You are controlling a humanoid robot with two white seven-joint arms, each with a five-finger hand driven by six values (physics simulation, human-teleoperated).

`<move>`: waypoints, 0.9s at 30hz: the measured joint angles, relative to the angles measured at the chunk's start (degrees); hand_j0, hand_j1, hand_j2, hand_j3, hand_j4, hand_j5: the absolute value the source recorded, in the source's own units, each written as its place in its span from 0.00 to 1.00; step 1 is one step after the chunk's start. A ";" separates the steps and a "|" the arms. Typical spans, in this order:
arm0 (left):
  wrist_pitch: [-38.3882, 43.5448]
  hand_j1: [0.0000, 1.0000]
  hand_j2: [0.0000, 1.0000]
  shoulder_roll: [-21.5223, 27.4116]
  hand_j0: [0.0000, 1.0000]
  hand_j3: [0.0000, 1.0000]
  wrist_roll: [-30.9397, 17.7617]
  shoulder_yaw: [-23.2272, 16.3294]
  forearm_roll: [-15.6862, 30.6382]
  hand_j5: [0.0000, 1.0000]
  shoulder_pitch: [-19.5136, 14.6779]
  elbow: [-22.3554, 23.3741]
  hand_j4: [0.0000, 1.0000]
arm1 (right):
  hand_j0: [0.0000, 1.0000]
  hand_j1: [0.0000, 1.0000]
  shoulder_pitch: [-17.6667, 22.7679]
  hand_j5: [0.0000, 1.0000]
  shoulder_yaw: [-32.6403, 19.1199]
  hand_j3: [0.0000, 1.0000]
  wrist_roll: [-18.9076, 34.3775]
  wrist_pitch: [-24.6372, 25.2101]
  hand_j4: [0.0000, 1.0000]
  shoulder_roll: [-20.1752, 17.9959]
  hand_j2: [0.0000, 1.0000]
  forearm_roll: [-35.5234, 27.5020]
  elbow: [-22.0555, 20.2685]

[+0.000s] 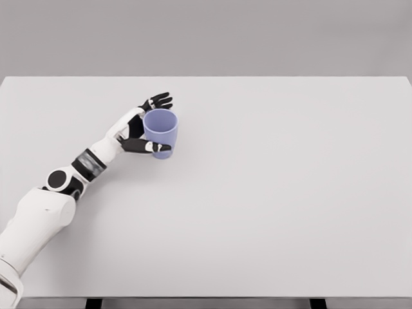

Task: Flip the cup with left arm and place it on the table

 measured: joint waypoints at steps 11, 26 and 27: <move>0.01 1.00 1.00 1.56 1.00 1.00 0.00 1.62 0.08 1.00 0.00 -2.06 1.00 | 1.00 1.00 -0.09 1.00 0.00 1.00 0.00 0.01 1.00 0.00 1.00 0.00 0.00; 0.00 1.00 1.00 4.15 1.00 1.00 0.00 4.39 0.18 1.00 0.62 -7.26 1.00 | 1.00 1.00 -0.09 1.00 0.00 1.00 0.00 0.01 1.00 0.00 1.00 0.00 0.00; -0.01 1.00 1.00 4.32 1.00 1.00 0.00 4.52 0.18 1.00 0.62 -7.42 1.00 | 1.00 1.00 -0.09 1.00 0.00 1.00 0.00 0.01 1.00 0.00 1.00 0.00 0.00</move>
